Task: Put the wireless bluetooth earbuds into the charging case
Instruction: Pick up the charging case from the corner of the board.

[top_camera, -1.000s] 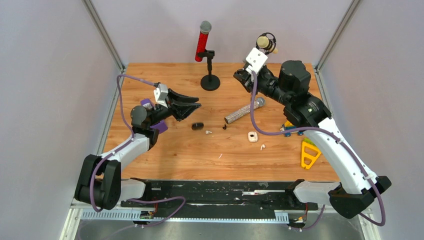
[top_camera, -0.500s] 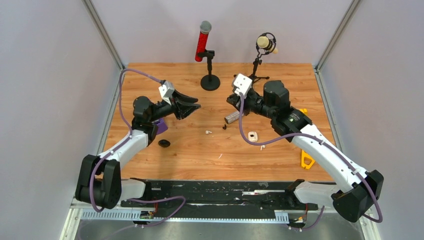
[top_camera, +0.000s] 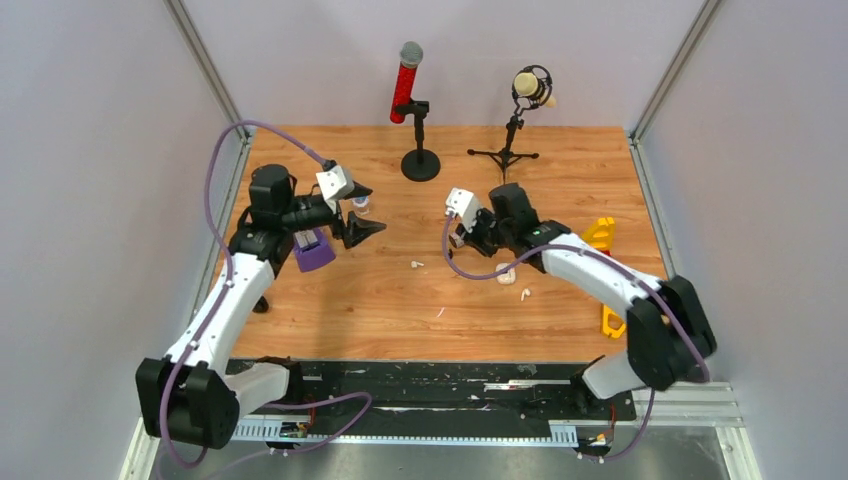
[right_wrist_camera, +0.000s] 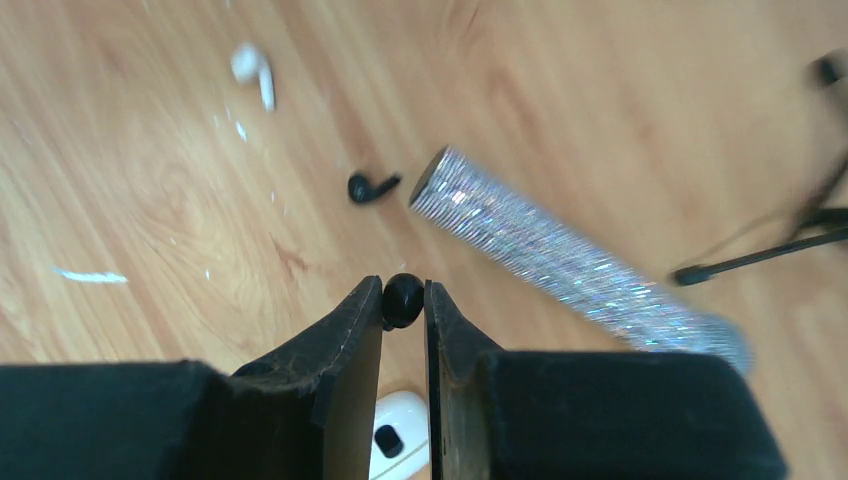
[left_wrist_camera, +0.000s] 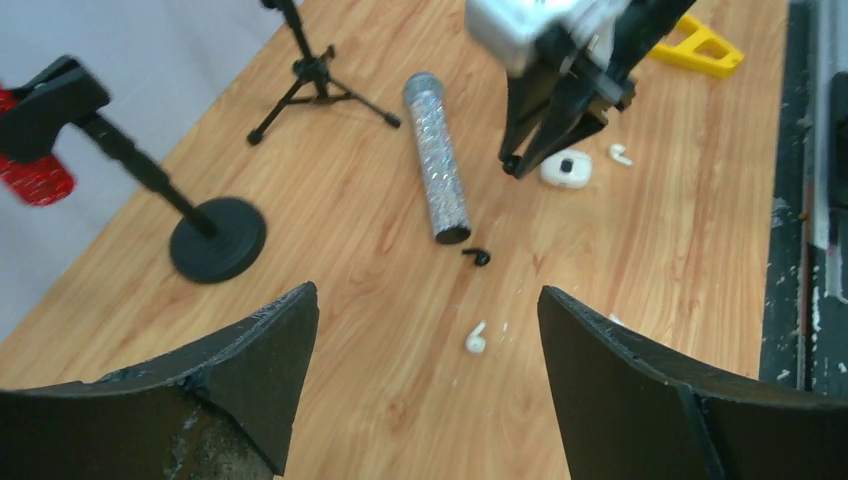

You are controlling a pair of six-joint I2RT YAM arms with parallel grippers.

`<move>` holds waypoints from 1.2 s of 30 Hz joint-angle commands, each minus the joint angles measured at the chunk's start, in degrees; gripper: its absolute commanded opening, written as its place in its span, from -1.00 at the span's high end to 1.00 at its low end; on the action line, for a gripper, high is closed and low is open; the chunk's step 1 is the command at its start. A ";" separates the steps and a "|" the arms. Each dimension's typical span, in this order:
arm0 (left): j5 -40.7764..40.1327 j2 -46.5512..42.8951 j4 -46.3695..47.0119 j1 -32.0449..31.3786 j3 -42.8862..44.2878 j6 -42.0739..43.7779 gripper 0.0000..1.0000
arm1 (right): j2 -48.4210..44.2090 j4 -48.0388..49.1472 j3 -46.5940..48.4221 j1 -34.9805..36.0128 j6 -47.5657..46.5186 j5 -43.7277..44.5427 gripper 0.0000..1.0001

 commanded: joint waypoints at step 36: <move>-50.02 0.98 -39.13 38.35 -9.70 38.83 -1.00 | -9.17 -17.03 9.36 -0.09 -0.29 -8.55 -0.41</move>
